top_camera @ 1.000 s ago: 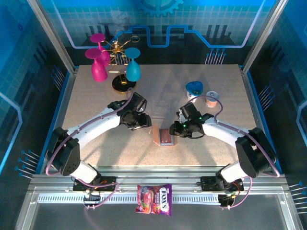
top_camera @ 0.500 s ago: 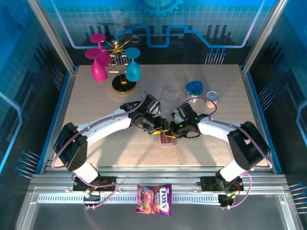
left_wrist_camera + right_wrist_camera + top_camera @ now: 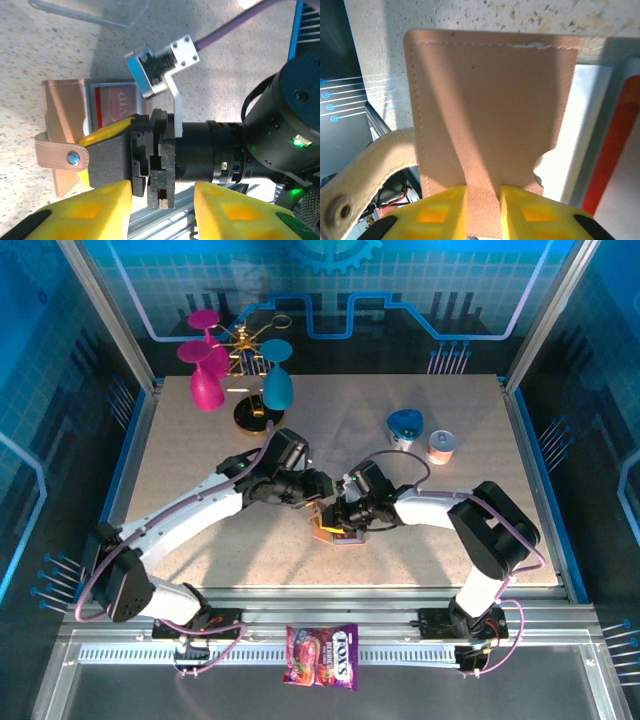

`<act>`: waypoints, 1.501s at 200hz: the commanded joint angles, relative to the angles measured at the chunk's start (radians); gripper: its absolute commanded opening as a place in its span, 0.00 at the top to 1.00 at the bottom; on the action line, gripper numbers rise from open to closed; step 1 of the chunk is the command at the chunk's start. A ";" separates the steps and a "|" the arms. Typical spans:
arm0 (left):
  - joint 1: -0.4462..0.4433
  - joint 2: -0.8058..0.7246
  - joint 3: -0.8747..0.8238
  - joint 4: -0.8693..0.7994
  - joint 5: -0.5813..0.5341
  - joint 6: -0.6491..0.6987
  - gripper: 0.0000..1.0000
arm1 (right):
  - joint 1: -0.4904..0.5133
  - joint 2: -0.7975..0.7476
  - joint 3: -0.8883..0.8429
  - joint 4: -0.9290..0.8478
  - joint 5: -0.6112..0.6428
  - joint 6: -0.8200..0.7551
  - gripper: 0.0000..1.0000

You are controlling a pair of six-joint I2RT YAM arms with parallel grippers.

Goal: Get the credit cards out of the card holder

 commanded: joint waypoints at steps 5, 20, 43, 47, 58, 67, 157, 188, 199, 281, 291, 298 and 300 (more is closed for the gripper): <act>0.016 -0.013 -0.039 0.000 -0.022 -0.027 0.62 | 0.034 0.050 0.038 0.012 0.007 0.029 0.75; 0.019 -0.011 -0.054 0.014 -0.013 -0.037 0.63 | 0.048 0.072 0.055 0.001 0.015 0.037 0.76; 0.022 -0.013 -0.074 0.033 -0.004 -0.049 0.65 | 0.069 0.094 0.055 -0.003 0.036 0.057 0.76; 0.024 -0.015 -0.077 0.035 -0.003 -0.051 0.65 | 0.072 0.098 0.086 -0.012 0.042 0.059 0.77; 0.027 -0.016 -0.085 0.039 -0.003 -0.055 0.66 | 0.077 0.109 0.101 -0.044 0.061 0.057 0.77; 0.032 -0.019 -0.093 0.043 -0.005 -0.060 0.66 | 0.083 0.118 0.109 -0.063 0.074 0.054 0.78; 0.061 -0.016 -0.152 0.120 0.045 -0.098 0.70 | 0.055 -0.005 0.082 -0.027 0.055 0.074 0.78; 0.060 0.018 -0.148 0.157 0.076 -0.106 0.73 | 0.007 -0.072 0.044 -0.088 0.076 0.042 0.79; 0.060 0.035 -0.137 0.160 0.090 -0.106 0.74 | -0.012 -0.093 0.034 -0.129 0.091 0.020 0.79; -0.025 0.168 -0.006 0.116 0.102 -0.068 0.76 | -0.166 -0.229 -0.056 -0.305 0.169 -0.097 0.79; -0.038 0.199 0.021 0.098 0.104 -0.060 0.75 | -0.189 -0.250 -0.072 -0.308 0.168 -0.102 0.79; -0.047 0.226 0.041 0.084 0.110 -0.054 0.75 | -0.205 -0.263 -0.080 -0.311 0.168 -0.106 0.78; -0.051 0.232 0.047 0.081 0.112 -0.052 0.75 | -0.209 -0.267 -0.082 -0.312 0.168 -0.106 0.79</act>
